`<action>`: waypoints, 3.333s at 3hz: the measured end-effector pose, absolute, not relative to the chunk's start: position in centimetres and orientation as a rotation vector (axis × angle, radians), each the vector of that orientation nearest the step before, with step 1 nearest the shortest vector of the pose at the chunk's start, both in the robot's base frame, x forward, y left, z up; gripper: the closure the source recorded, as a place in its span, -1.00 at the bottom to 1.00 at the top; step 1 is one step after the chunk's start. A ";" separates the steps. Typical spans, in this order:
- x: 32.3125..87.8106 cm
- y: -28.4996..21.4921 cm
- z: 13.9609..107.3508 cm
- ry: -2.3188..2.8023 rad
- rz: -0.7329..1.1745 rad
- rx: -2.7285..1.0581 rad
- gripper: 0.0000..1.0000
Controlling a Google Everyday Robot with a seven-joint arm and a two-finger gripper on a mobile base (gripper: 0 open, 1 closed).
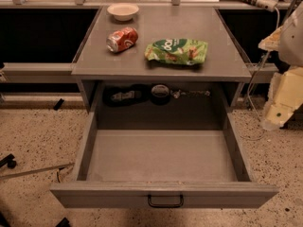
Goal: Place green rice chip bag into top drawer
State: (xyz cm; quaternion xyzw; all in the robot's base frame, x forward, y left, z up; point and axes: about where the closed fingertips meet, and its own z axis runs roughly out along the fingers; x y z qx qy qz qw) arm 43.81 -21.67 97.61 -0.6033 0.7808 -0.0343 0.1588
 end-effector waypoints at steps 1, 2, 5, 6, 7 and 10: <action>43.8 -21.7 97.6 2.232 -0.098 -1.725 -1.00; 46.1 -20.9 97.6 2.194 -0.099 -1.705 -1.00; 62.8 -16.9 96.2 2.030 -0.086 -1.525 -1.00; 62.8 -16.9 96.2 2.030 -0.086 -1.525 -1.00; 64.5 -16.1 94.9 2.023 -0.067 -1.518 -1.00; 74.8 -8.3 86.4 2.047 0.042 -1.390 -1.00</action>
Offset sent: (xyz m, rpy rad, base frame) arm 0.0541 0.0166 -0.0039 0.0577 -0.0649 0.0156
